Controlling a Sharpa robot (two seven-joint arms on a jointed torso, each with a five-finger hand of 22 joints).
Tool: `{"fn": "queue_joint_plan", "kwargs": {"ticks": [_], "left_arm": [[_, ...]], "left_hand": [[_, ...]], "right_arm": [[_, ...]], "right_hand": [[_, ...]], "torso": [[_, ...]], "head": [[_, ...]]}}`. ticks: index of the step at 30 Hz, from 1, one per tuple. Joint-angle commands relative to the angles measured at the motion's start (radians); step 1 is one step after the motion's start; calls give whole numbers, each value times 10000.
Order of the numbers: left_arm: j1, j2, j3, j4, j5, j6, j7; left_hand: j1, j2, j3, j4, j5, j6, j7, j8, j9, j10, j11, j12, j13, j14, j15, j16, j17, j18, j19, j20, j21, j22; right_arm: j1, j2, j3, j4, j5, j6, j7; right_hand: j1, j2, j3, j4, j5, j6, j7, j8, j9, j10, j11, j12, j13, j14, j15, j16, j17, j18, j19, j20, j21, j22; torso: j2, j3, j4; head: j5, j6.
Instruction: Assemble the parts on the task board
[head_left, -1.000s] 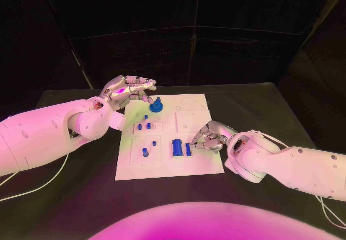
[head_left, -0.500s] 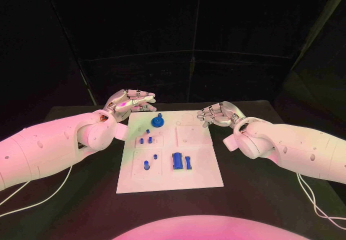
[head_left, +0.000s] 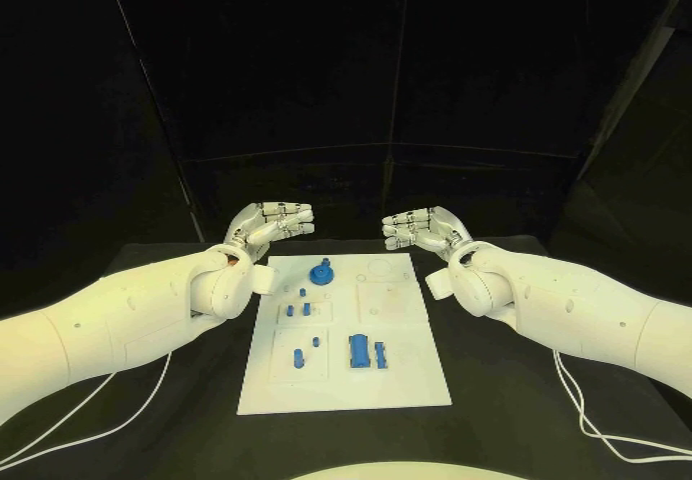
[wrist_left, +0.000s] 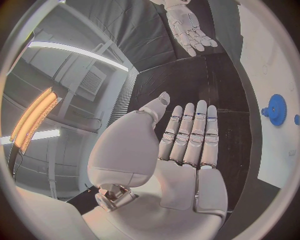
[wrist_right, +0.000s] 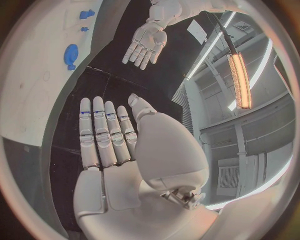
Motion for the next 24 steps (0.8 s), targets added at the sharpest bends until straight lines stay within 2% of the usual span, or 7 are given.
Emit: {"fn": "queue_joint_plan", "kwargs": {"ticks": [1,2,7,12,13,14,24], "left_arm": [[-20,146,13,-230,588,-552,458],[-14,50,2,-57,52,-65,30],[-66,-40,72,227,30,-416,39],[-205,-287,263,1001,-31,-1375,65],[-239,-347,310,1189,-46,-1608,71],[-278,-414,362,1402,-62,-1872,78],[-675,-1115,906,3605,-236,-4599,149]], "left_hand": [[42,16,-76,5,14,103,24,-79,5,134,-17,-124,7,155,-20,-207,-54,161,15,61,13,-135],[-3884,293,-819,305,-465,-2816,-504,-353,-652,-2800,-545,-725,-610,-2647,-499,-994,-869,-506,-2248,-814,-627,-1187],[-5382,293,-1176,305,-465,-3887,-705,-1164,-652,-3871,-763,-1020,-610,-3669,-679,-1383,-869,-558,-3119,-1096,-627,-1653],[-6884,293,-1486,305,-465,-4990,-910,-1164,-652,-4977,-970,-1269,-610,-4727,-862,-1716,-869,-766,-3987,-1420,-627,-2079],[-7120,293,-1537,305,-465,-5164,-942,-1164,-652,-5151,-1001,-1311,-610,-4892,-892,-1764,-869,-769,-4124,-1470,-627,-2147],[-7263,293,-1565,305,-465,-5269,-963,-1164,-652,-5255,-1022,-1336,-610,-4993,-1600,-1801,-869,-770,-4207,-1503,-627,-2186],[-9222,293,-1962,305,-465,-6705,-1730,-1164,-652,-6697,-1804,-2286,-610,-6373,-1600,-2229,-869,-1687,-5340,-1922,-627,-2743]], "right_arm": [[25,161,21,-347,321,754,523],[0,63,10,-106,34,75,45],[-17,-104,27,253,240,-278,134],[-61,-547,75,1211,790,-1219,371],[-72,-655,86,1444,924,-1449,430],[-85,-778,99,1710,1076,-1710,495],[-212,-2043,235,4445,2647,-4397,1174]], "right_hand": [[-123,38,0,-74,-3,-69,33,-60,-45,89,2,-58,-92,110,-17,-106,-88,129,94,-11,-82,-46],[-4228,-4,-877,-566,-768,-2892,-537,-690,-915,-3153,-445,-452,-769,-3209,-383,-512,-579,-513,-2552,-724,-1209,-880],[-5872,-4,-877,-566,-1059,-3999,-750,-690,-915,-4305,-610,-623,-769,-4406,-1194,-699,-795,-524,-3496,-984,-1664,-880],[-7453,-4,-877,-566,-1355,-5085,-965,-690,-915,-5517,-781,-1446,-769,-5651,-1194,-1552,-991,-749,-4486,-1251,-2107,-880],[-7705,-4,-877,-566,-1399,-5258,-999,-690,-915,-5709,-1483,-1446,-769,-5848,-1194,-1552,-1024,-790,-4645,-1292,-2174,-880],[-7858,-4,-877,-566,-1427,-5364,-1022,-690,-915,-5827,-1483,-1446,-769,-5969,-1194,-1552,-1041,-791,-4741,-1319,-2217,-880],[-9969,-4,-877,-566,-1817,-6811,-1863,-690,-915,-7435,-1483,-1446,-769,-7624,-1194,-1552,-1802,-1010,-6056,-2354,-2801,-880]], "torso": [[-94,54,82],[-24,12,16],[39,61,85],[203,189,267],[235,214,301],[264,237,334],[367,317,448]], "head": [[15,161],[2,43],[6,224],[16,694],[18,784],[20,868],[27,1164]]}}
